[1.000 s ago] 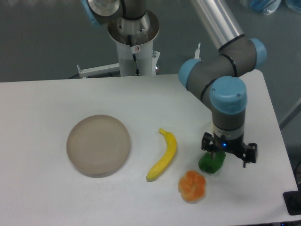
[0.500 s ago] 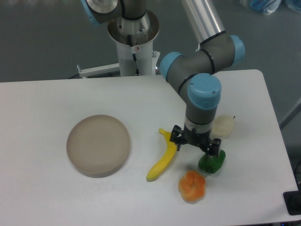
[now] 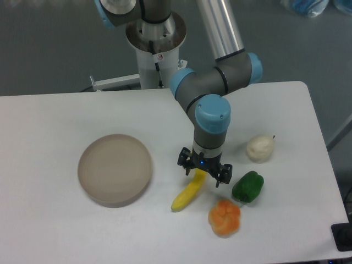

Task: Pick up the banana from the table
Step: 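Move the open gripper over the yellow banana and lower it, then close the gripper on the banana's stem end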

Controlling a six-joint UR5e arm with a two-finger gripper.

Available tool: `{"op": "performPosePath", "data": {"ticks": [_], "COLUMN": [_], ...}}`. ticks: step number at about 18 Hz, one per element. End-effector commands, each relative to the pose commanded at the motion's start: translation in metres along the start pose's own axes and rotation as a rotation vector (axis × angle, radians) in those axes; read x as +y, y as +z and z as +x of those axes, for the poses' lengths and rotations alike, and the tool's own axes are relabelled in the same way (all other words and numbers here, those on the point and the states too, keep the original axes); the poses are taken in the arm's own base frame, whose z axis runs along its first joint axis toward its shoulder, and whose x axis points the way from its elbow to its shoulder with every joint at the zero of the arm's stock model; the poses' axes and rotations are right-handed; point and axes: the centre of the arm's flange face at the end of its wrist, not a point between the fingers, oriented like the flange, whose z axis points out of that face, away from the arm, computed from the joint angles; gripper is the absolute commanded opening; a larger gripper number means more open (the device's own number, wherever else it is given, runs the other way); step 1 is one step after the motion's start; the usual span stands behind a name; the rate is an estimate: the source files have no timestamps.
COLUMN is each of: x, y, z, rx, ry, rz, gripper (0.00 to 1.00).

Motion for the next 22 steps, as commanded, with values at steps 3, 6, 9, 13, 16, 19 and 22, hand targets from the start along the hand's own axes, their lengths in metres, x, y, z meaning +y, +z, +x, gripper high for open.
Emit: {"op": "performPosePath", "data": {"ticks": [3,6,9,13,16,19,22], "x": [-0.007,-0.009,-0.01,-0.01,-0.011,-0.013,-0.014], "y": [0.012,0.019,0.025,0.025,0.025,0.023,0.02], "z": [0.011,0.011,0.012,0.012,0.012,0.009,0.007], "rx": [0.009,0.003,0.0,0.0,-0.001,-0.005,-0.011], "ry": [0.018,0.004,0.007,0.01,0.013,0.01,0.012], "rz": [-0.006,-0.003,-0.012,-0.015,-0.013,-0.009,-0.004], "gripper": [1.0,1.0,0.89,0.54,0.37,0.31,0.24]}}
